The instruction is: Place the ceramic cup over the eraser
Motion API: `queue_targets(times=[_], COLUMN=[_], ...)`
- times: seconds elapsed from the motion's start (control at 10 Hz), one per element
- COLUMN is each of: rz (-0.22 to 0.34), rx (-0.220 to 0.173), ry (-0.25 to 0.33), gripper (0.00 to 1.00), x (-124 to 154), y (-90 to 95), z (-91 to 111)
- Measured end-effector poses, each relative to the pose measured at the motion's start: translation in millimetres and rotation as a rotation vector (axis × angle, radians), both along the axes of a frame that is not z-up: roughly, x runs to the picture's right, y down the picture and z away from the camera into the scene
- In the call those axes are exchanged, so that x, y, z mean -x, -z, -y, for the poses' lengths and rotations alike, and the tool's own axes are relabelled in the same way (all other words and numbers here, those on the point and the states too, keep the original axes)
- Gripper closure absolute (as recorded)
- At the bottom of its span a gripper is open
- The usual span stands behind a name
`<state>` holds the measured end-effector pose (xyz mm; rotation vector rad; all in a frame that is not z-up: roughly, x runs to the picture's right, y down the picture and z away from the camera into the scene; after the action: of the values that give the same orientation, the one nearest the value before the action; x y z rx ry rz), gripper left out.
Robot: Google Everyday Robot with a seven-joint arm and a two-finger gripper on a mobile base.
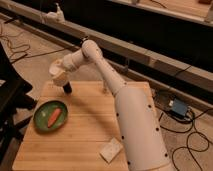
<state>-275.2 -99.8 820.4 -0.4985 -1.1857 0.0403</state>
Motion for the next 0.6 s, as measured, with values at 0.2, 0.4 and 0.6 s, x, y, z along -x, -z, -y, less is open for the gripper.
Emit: queue_targets(times=[0.2,0.4,0.6], rz=[-0.009,-0.025,-0.042], rx=[0.003,0.013,0.031], ry=[-0.010,-0.023,-0.032], gripper=[1.00,1.00,1.00], x=[-1,-6,-12], y=[-7.3,-16.7,-26.1], z=[5,9,9])
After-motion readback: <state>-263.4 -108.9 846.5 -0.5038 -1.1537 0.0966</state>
